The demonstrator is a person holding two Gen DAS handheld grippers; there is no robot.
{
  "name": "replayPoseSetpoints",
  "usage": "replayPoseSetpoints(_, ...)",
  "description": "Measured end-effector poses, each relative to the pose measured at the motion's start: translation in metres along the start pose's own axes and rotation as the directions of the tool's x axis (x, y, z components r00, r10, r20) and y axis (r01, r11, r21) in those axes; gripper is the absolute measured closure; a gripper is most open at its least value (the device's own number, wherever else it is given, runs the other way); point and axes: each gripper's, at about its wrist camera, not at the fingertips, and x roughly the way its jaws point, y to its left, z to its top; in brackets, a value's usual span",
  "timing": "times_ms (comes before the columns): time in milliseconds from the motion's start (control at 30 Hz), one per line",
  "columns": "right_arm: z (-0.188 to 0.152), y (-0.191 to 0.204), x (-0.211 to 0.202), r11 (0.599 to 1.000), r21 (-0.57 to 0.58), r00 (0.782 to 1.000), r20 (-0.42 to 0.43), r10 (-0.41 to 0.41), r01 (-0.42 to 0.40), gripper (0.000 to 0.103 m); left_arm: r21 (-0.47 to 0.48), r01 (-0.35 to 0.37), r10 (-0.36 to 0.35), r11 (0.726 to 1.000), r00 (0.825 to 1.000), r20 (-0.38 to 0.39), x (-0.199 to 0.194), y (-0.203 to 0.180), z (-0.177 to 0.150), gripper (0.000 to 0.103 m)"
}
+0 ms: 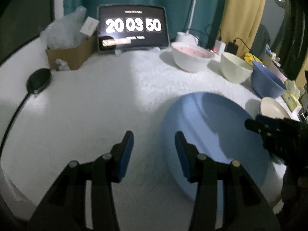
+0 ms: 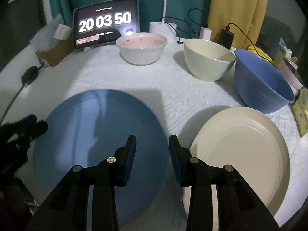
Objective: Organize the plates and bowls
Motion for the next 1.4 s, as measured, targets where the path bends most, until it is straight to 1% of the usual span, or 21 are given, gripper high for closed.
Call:
replayPoseSetpoints(133,-0.001,-0.001,0.007,1.0,0.01,1.0,-0.022,-0.003,0.003,0.066,-0.009,0.0,-0.001,1.0,1.0,-0.025,0.008,0.001,-0.002,0.057)
replayPoseSetpoints(300,-0.003,0.0,0.012,1.0,-0.004,0.999,-0.039,0.0,0.0,0.066,-0.012,0.015,-0.016,1.0,0.999,-0.052,0.017,0.0,-0.007,0.057)
replayPoseSetpoints(400,-0.004,0.003,0.013,1.0,-0.018,1.0,-0.028,-0.012,0.012,0.066,0.001,0.016,-0.015,1.0,0.999,-0.045,0.02,-0.002,-0.011,0.058)
replayPoseSetpoints(433,-0.004,0.003,0.013,1.0,-0.022,1.0,-0.023,-0.017,0.017,0.068,0.007,0.015,-0.014,1.0,0.999,-0.041,0.019,-0.003,-0.011,0.06)
replayPoseSetpoints(467,-0.005,0.003,0.013,0.999,-0.023,1.0,-0.019,-0.023,0.023,0.074,0.013,0.022,-0.022,1.0,0.999,-0.04,0.02,-0.004,-0.011,0.066)
replayPoseSetpoints(500,-0.005,0.003,0.013,0.999,-0.022,0.999,-0.016,-0.028,0.027,0.078,0.016,0.031,-0.031,0.999,0.999,-0.043,0.02,-0.005,-0.011,0.072)
replayPoseSetpoints(533,-0.004,0.002,0.012,1.0,-0.018,1.0,-0.015,-0.024,0.024,0.082,0.022,0.039,-0.038,0.999,0.998,-0.044,0.02,-0.007,-0.01,0.076)
replayPoseSetpoints(567,-0.004,0.001,0.012,1.0,-0.017,1.0,-0.016,-0.022,0.022,0.083,0.029,0.04,-0.039,0.999,0.998,-0.045,0.02,-0.009,-0.01,0.079)
replayPoseSetpoints(667,-0.003,0.0,0.012,1.0,-0.015,1.0,-0.018,-0.022,0.022,0.089,0.028,0.038,-0.037,0.999,0.998,-0.043,0.019,-0.008,-0.009,0.08)
replayPoseSetpoints(867,-0.001,-0.003,-0.002,1.0,-0.006,1.0,0.01,-0.006,0.006,0.089,0.027,0.039,-0.039,0.999,0.999,-0.023,0.01,-0.011,-0.004,0.08)
replayPoseSetpoints(1100,0.003,-0.017,-0.024,1.0,0.029,0.999,0.053,0.001,-0.003,0.089,0.044,0.077,-0.076,0.996,0.997,-0.009,-0.003,-0.02,0.003,0.08)
replayPoseSetpoints(1400,-0.001,-0.046,-0.046,0.997,0.079,0.995,0.098,-0.012,0.005,0.089,0.095,0.105,-0.107,0.99,0.994,0.007,-0.013,-0.049,0.011,0.08)
